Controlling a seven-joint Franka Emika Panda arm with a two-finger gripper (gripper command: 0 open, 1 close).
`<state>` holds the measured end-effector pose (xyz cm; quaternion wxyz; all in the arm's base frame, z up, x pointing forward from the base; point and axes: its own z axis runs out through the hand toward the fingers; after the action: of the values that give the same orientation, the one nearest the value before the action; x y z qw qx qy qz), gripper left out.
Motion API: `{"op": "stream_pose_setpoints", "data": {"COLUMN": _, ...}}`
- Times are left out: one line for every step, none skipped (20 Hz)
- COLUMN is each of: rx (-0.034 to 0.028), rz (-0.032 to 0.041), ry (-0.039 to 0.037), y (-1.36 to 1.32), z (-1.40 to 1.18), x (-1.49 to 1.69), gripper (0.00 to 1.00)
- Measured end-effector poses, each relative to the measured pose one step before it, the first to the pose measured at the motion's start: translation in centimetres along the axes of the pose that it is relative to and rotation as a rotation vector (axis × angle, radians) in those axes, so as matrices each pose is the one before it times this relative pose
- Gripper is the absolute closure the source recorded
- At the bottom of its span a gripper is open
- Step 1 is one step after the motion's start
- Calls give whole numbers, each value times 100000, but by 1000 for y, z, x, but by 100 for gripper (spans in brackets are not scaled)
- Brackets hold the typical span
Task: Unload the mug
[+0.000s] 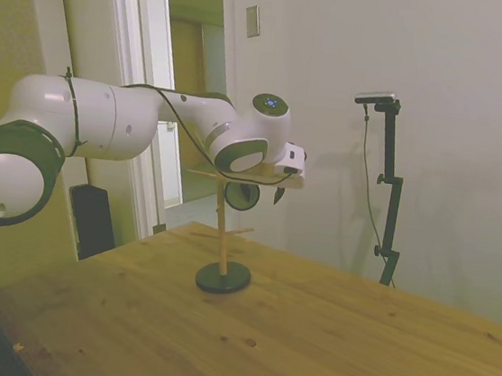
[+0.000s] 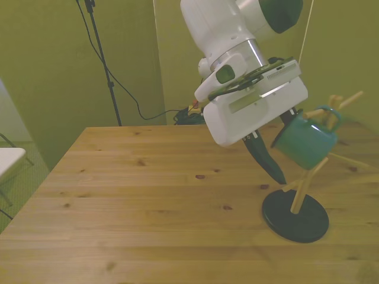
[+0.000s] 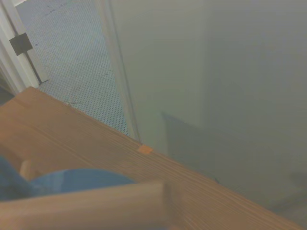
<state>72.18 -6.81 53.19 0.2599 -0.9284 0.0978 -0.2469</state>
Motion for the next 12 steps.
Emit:
{"op": "stream_pose_setpoints", "data": {"rx": 119, "rz": -333, "ry": -426, "y": 30, "z": -66, "x": -25, "gripper": 100}}
{"op": "stream_pose_setpoints", "data": {"rx": 174, "rz": -354, "ry": -374, "y": -12, "z": -94, "x": -23, "gripper": 100}}
{"op": "stream_pose_setpoints", "data": {"rx": 175, "rz": -240, "ry": -218, "y": -44, "z": -120, "x": -10, "gripper": 100}}
{"op": "stream_pose_setpoints", "data": {"rx": 166, "rz": -330, "ry": -260, "y": -30, "z": -137, "x": -11, "gripper": 100}}
{"op": "stream_pose_setpoints", "data": {"rx": 231, "rz": -321, "ry": -271, "y": -55, "z": -160, "x": -15, "gripper": 100}}
{"op": "stream_pose_setpoints", "data": {"rx": 293, "rz": -179, "ry": 47, "y": -29, "z": -152, "x": 16, "gripper": 100}}
{"op": "stream_pose_setpoints", "data": {"rx": 228, "rz": -148, "ry": 80, "y": -24, "z": -133, "x": 18, "gripper": 100}}
{"op": "stream_pose_setpoints", "data": {"rx": 96, "rz": -203, "ry": -20, "y": 5, "z": -77, "x": 6, "gripper": 100}}
{"op": "stream_pose_setpoints", "data": {"rx": 81, "rz": -226, "ry": -56, "y": 0, "z": -41, "x": -4, "gripper": 100}}
{"op": "stream_pose_setpoints", "data": {"rx": 154, "rz": -156, "ry": -124, "y": -5, "z": -20, "x": -11, "gripper": 100}}
{"op": "stream_pose_setpoints", "data": {"rx": 138, "rz": -259, "ry": -151, "y": 2, "z": -14, "x": -13, "gripper": 100}}
{"op": "stream_pose_setpoints", "data": {"rx": 150, "rz": -199, "ry": -313, "y": 0, "z": -21, "x": -29, "gripper": 100}}
